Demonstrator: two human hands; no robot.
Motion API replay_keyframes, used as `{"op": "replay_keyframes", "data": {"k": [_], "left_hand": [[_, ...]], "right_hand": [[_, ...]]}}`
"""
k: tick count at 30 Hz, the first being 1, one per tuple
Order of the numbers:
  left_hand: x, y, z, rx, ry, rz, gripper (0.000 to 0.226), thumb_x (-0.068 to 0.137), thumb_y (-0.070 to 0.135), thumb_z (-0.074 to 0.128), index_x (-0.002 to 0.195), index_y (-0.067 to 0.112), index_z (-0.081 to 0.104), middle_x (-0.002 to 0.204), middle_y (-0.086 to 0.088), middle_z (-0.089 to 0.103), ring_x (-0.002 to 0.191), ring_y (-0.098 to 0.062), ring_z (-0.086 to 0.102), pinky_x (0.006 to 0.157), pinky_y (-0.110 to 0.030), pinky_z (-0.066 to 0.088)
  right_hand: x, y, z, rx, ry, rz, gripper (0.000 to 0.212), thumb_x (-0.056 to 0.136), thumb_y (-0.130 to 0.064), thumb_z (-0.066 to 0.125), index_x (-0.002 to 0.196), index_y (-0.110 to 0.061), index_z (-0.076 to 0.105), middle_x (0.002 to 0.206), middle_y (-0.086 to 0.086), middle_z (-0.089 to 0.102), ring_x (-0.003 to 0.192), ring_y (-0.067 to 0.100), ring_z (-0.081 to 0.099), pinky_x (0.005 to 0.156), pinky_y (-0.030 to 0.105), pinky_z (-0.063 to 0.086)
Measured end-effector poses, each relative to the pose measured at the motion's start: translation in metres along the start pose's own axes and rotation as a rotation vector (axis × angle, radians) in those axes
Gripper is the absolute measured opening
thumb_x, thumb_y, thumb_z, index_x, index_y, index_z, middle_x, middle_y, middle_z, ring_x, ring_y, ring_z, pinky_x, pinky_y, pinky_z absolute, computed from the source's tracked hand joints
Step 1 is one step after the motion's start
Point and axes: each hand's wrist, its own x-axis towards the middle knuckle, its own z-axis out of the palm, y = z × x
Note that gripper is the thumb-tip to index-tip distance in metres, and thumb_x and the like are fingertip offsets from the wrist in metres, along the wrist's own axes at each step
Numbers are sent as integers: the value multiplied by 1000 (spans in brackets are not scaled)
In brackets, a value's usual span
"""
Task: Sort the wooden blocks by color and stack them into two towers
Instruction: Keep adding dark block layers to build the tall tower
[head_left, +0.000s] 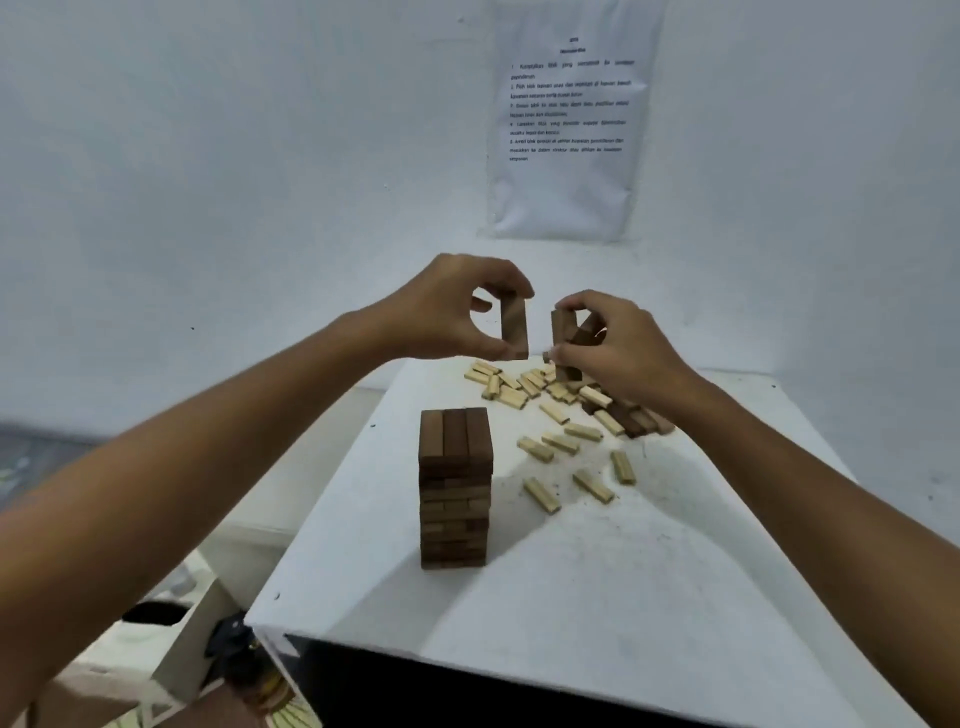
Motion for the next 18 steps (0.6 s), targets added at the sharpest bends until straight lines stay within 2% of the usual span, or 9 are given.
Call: {"op": "replay_keyframes", "data": {"k": [3,6,9,11,13,16,18], "left_hand": [[-31,34,16,-88,-7,21,51,70,19,84,116,15,64,109,6,65,106,-6,60,90,-28,54],[-66,54,52,-186,-10,5,50,67,14,85,113,14,66,106,9,67,103,-4,61,86,-26,54],[-97,59,98,-230,-38,-53,52,66,9,85,115,13,66,109,3,67,103,-6,60,84,-25,55],[-114,57,126,-219,-98,-101,56,68,11,84,120,12,64,114,0,66,105,-9,60,87,-23,54],[-126,54,149,-201,-170,-169,58,71,12,82,125,11,61,119,0,64,109,-13,58,91,-23,53],[-136,50,174,-243,-237,-271,60,73,8,79,130,10,59,124,-2,61,112,-14,57,95,-21,51],[-139,48,183,-277,-260,-323,61,74,8,78,131,10,58,129,-2,59,117,-14,55,99,-25,49]], "right_hand": [[-42,1,-4,39,7,51,32,79,-14,74,106,-25,61,73,-5,65,60,0,62,51,11,44],[-79,15,2,34,-18,112,32,76,-14,75,105,-22,65,71,-10,63,64,2,61,62,20,45],[-115,36,15,42,-124,213,27,77,-13,75,101,-20,64,69,-8,60,57,-1,57,57,20,47],[-134,51,25,37,-193,285,25,77,-15,77,99,-18,66,72,-5,62,65,7,59,63,29,49],[-148,62,34,28,-231,347,25,75,-17,78,97,-17,67,75,-6,62,71,13,59,67,31,49],[-164,72,46,13,-277,409,25,75,-18,79,98,-17,68,80,-8,62,73,9,57,65,24,42],[-169,75,53,-5,-288,452,31,76,-21,78,105,-18,67,85,-11,60,77,4,54,63,21,38]]}}
